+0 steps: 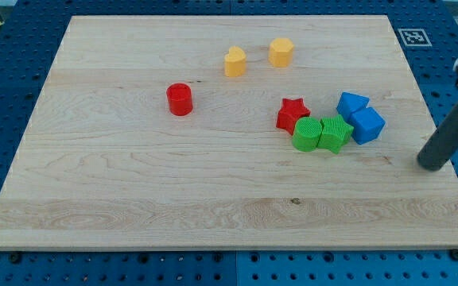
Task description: Separate the green star and the green circle
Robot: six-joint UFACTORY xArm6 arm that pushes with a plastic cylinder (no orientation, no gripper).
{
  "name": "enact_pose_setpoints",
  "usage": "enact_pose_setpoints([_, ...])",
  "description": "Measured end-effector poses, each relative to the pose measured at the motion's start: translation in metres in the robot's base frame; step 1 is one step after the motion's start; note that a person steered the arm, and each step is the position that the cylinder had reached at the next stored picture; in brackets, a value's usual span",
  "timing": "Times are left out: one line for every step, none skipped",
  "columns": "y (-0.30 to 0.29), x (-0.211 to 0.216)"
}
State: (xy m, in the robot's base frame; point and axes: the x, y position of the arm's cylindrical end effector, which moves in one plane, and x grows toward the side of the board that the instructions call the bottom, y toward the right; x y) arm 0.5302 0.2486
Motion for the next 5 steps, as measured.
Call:
enact_pose_setpoints([-0.077,0.023])
enact_pose_setpoints([-0.176,0.017])
enact_pose_setpoints([-0.189,-0.022])
enact_pose_setpoints([-0.189,-0.032])
enact_pose_setpoints([-0.167,-0.032])
